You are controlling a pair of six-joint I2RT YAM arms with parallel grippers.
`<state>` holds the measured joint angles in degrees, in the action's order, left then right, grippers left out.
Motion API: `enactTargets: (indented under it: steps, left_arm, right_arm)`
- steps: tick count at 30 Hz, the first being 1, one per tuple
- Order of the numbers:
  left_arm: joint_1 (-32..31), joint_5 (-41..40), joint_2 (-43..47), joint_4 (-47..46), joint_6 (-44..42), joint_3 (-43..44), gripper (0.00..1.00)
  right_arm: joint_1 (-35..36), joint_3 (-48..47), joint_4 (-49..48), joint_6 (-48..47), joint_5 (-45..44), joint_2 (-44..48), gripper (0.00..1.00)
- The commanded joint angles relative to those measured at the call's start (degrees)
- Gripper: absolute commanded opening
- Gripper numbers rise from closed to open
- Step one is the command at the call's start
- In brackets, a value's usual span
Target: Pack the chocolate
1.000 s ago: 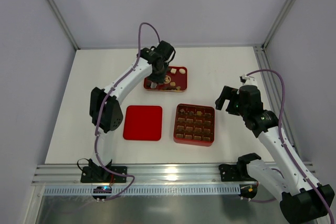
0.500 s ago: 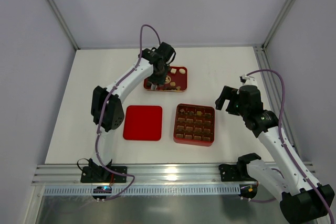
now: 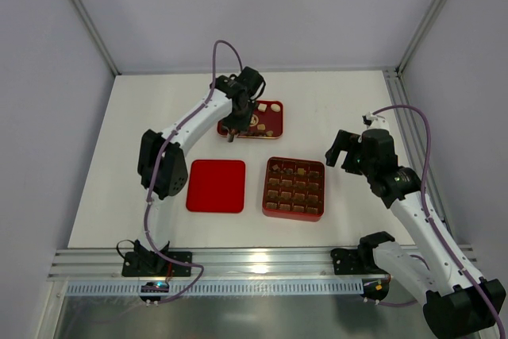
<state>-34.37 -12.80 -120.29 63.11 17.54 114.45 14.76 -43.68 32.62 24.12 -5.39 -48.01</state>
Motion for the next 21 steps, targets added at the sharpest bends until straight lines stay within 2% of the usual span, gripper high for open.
enactTargets:
  steps: [1,21]
  left_arm:
    - [0.36,0.14,2.6,0.7,-0.23,-0.63,0.4]
    - [0.18,0.58,4.72,1.14,0.3,-1.87,0.41]
  right_arm:
    - [-0.18,-0.18,-1.24,-0.13,-0.59,0.81,1.0]
    - [-0.18,-0.61,-0.98,-0.12,-0.15,1.16,1.0]
